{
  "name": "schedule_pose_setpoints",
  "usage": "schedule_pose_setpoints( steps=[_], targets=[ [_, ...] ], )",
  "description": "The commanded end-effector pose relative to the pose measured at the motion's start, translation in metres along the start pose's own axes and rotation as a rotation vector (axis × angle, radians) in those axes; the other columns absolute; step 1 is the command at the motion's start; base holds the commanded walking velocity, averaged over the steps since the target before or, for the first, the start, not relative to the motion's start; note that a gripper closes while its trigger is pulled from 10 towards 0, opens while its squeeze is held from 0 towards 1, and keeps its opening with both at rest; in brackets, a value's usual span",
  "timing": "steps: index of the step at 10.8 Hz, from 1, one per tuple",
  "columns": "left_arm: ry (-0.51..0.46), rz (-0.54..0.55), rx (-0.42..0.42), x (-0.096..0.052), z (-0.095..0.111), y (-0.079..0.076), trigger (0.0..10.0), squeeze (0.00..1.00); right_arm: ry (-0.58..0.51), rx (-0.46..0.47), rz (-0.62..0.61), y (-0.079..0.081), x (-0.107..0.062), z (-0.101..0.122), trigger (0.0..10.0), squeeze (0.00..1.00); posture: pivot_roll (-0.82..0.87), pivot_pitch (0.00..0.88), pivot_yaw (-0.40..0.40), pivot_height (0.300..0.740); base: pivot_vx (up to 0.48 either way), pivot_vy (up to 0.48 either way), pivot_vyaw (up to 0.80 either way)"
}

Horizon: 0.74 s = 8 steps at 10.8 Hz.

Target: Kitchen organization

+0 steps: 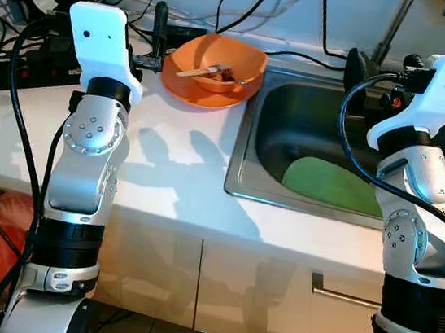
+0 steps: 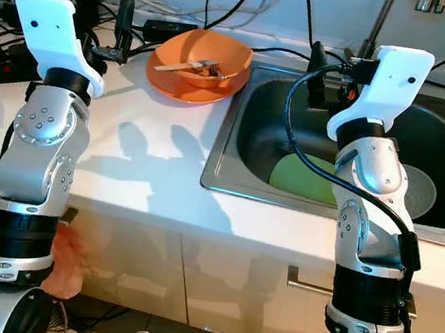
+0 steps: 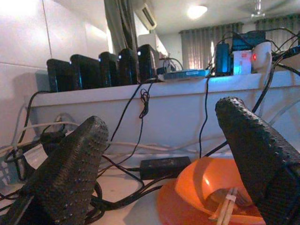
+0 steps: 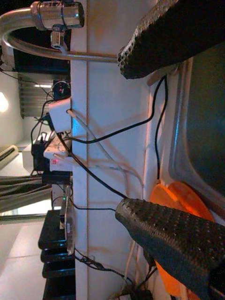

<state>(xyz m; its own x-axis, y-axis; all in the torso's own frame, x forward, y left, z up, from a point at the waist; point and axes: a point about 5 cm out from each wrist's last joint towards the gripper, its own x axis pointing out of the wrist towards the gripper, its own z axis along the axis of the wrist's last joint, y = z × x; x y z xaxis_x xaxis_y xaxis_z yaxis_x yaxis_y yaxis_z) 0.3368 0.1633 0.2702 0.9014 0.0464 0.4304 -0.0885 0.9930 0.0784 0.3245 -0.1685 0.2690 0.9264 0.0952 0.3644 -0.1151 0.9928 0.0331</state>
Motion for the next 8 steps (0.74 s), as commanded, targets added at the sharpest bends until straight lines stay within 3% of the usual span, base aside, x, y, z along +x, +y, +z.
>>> schedule_pose_setpoints(
  steps=[1, 5, 6, 8],
  targets=[
    [0.023, 0.019, 0.017, 0.000, -0.004, 0.004, 10.0, 0.00, -0.004, -0.008, -0.005, 0.000, -0.001, 0.001, 10.0, 0.00, 0.04, 0.077, 0.033, 0.740, 0.000, 0.000, 0.00],
    [0.141, 0.072, -0.015, -0.004, -0.022, 0.012, 10.0, 0.00, 0.014, 0.038, 0.002, 0.001, -0.005, -0.001, 10.0, 0.00, 0.05, 0.107, 0.034, 0.740, 0.000, 0.000, 0.00],
    [0.182, 0.139, -0.064, -0.007, -0.028, 0.022, 10.0, 0.00, 0.034, 0.045, -0.003, 0.001, -0.007, -0.006, 10.0, 0.00, 0.06, 0.123, 0.034, 0.740, 0.000, 0.000, 0.00],
    [0.245, 0.271, -0.084, -0.016, -0.040, 0.043, 10.0, 0.00, 0.059, 0.042, -0.002, 0.002, -0.009, -0.010, 10.0, 0.00, 0.06, 0.147, 0.031, 0.740, 0.000, 0.000, 0.00]
  ],
)
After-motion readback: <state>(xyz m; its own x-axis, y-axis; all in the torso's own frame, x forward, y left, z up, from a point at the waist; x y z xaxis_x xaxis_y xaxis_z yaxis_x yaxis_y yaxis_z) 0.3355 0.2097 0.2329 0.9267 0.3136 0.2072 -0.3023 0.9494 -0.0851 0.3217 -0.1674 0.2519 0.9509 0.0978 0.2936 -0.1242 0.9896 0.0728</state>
